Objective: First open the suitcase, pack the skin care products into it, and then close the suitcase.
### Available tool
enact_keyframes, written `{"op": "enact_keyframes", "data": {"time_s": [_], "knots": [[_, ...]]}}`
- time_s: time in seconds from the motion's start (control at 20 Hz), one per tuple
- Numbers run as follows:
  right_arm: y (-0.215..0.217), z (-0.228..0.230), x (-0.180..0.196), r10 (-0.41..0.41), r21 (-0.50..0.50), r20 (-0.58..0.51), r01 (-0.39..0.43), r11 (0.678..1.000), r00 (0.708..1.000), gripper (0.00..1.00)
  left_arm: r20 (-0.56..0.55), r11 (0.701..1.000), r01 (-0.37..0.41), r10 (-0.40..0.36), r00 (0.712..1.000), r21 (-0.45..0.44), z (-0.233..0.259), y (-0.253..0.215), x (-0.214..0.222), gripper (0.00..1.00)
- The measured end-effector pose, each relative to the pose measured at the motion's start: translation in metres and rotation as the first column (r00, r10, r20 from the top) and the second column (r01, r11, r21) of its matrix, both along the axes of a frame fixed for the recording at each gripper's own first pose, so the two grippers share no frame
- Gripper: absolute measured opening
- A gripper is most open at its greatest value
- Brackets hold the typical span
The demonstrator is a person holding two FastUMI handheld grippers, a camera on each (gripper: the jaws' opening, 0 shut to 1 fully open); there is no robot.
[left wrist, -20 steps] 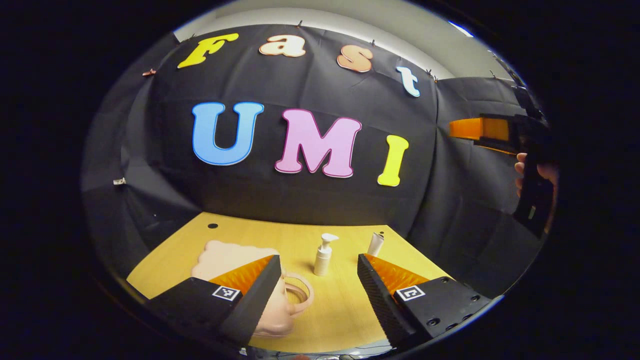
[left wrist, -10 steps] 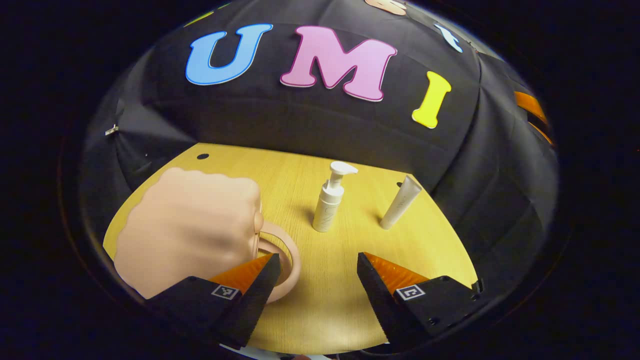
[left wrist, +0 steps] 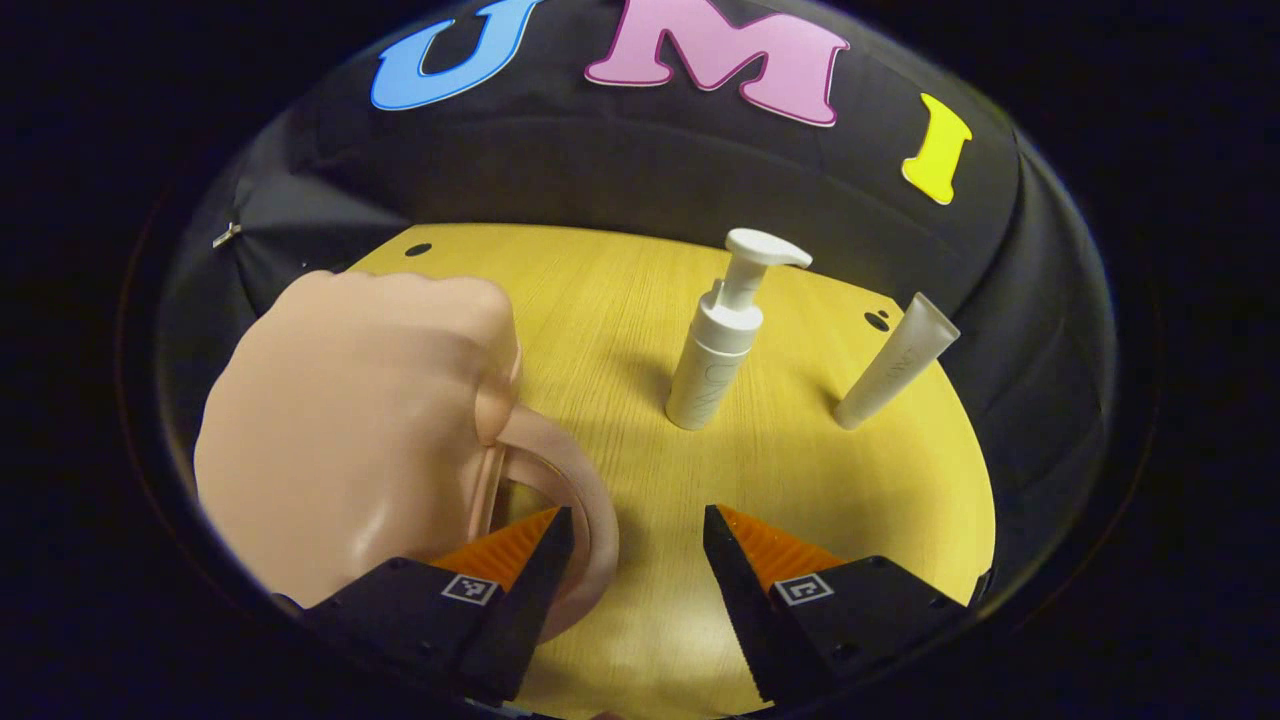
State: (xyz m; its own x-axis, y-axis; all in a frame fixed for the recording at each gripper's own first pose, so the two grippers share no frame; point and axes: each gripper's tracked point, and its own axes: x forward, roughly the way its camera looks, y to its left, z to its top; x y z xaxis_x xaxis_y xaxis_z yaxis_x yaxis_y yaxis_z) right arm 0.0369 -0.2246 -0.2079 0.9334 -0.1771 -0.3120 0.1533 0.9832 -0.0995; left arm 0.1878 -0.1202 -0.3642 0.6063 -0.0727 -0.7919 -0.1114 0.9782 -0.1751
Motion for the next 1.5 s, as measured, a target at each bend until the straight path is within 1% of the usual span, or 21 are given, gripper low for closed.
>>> {"op": "enact_keyframes", "data": {"time_s": [0.1, 0.15, 0.2, 0.25, 0.3, 0.4, 0.5, 0.55, 0.65, 0.7, 0.75, 0.8, 0.85, 0.95, 1.0, 1.1, 1.2, 1.3, 1.4, 1.5], "knots": [[-0.003, -0.002, -0.002, -0.037, -0.006, -0.011, 0.037, 0.999, 0.999, 0.96, -0.039, 1.000, -0.009, 0.009, 0.999, 0.000, -0.009, 0.003, 0.001, 0.84], [-0.002, -0.003, -0.003, -0.051, 0.000, -0.014, 0.051, 0.999, 0.999, 0.96, -0.061, 1.000, 0.007, -0.008, 0.998, -0.019, -0.014, 0.000, 0.000, 0.81], [0.000, -0.001, -0.005, -0.060, 0.005, -0.011, 0.060, 0.998, 0.998, 0.96, -0.082, 1.000, 0.003, -0.001, 0.997, 0.023, -0.015, 0.012, -0.001, 0.75], [0.001, -0.002, -0.006, -0.068, 0.000, -0.011, 0.068, 0.998, 0.998, 0.96, -0.099, 1.000, 0.015, -0.015, 0.995, 0.002, -0.017, 0.009, 0.000, 0.46], [0.000, -0.003, -0.006, -0.079, -0.010, -0.014, 0.079, 0.997, 0.997, 0.96, -0.117, 0.999, 0.042, -0.044, 0.992, -0.017, -0.014, 0.009, -0.006, 0.17], [0.002, -0.006, -0.005, -0.094, -0.007, -0.024, 0.094, 0.996, 0.995, 0.96, -0.123, 0.996, 0.081, -0.085, 0.989, -0.032, -0.001, 0.007, -0.004, 0.13], [0.007, -0.007, -0.004, -0.102, 0.007, -0.026, 0.102, 0.995, 0.994, 0.96, -0.117, 0.995, 0.093, -0.097, 0.988, -0.044, 0.018, 0.009, -0.002, 0.10], [0.009, -0.006, -0.004, -0.102, 0.009, -0.024, 0.103, 0.995, 0.994, 0.96, -0.119, 0.993, 0.096, -0.104, 0.987, -0.065, 0.033, 0.012, -0.003, 0.10], [0.013, -0.005, -0.004, -0.101, 0.002, -0.017, 0.101, 0.995, 0.995, 0.96, -0.106, 0.984, 0.112, -0.127, 0.986, -0.138, 0.069, 0.019, -0.009, 0.08], [0.015, -0.006, -0.004, -0.099, -0.001, -0.018, 0.099, 0.995, 0.995, 0.96, -0.092, 0.979, 0.126, -0.142, 0.986, -0.160, 0.091, 0.027, -0.012, 0.07], [0.018, -0.007, -0.002, -0.095, -0.001, -0.019, 0.095, 0.995, 0.995, 0.96, -0.073, 0.975, 0.142, -0.156, 0.985, -0.168, 0.112, 0.038, -0.014, 0.07], [0.021, -0.007, -0.001, -0.093, 0.004, -0.022, 0.093, 0.996, 0.995, 0.98, -0.058, 0.972, 0.160, -0.172, 0.983, -0.170, 0.135, 0.049, -0.017, 0.07], [0.024, -0.007, 0.002, -0.091, 0.011, -0.022, 0.091, 0.996, 0.996, 0.96, -0.035, 0.972, 0.167, -0.175, 0.984, -0.166, 0.157, 0.064, -0.016, 0.07], [0.033, -0.006, 0.006, -0.080, 0.024, -0.016, 0.080, 0.996, 0.997, 0.96, 0.012, 0.974, 0.156, -0.156, 0.988, -0.166, 0.194, 0.099, -0.012, 0.07], [0.038, -0.003, 0.010, -0.075, 0.027, -0.011, 0.075, 0.997, 0.997, 0.96, 0.034, 0.975, 0.137, -0.133, 0.990, -0.176, 0.209, 0.120, -0.011, 0.07], [0.051, 0.003, 0.021, -0.052, 0.033, 0.005, 0.052, 0.998, 0.999, 0.96, 0.054, 0.975, 0.082, -0.073, 0.996, -0.208, 0.227, 0.163, -0.013, 0.07], [0.065, 0.012, 0.031, -0.026, 0.032, 0.026, 0.026, 0.999, 0.999, 0.96, 0.086, 0.977, 0.034, -0.016, 0.996, -0.211, 0.240, 0.208, -0.015, 0.07], [0.079, 0.019, 0.041, 0.000, 0.033, 0.041, -0.001, 0.999, 0.999, 0.96, 0.111, 0.985, -0.011, 0.030, 0.993, -0.170, 0.249, 0.258, -0.017, 0.07], [0.090, 0.024, 0.048, 0.016, 0.033, 0.047, -0.018, 0.999, 0.999, 0.96, 0.120, 0.992, -0.057, 0.070, 0.990, -0.110, 0.251, 0.307, -0.021, 0.07], [0.101, 0.027, 0.052, 0.030, 0.034, 0.047, -0.032, 0.999, 0.998, 0.96, 0.123, 0.992, -0.113, 0.120, 0.985, -0.063, 0.246, 0.352, -0.024, 0.07]]}}
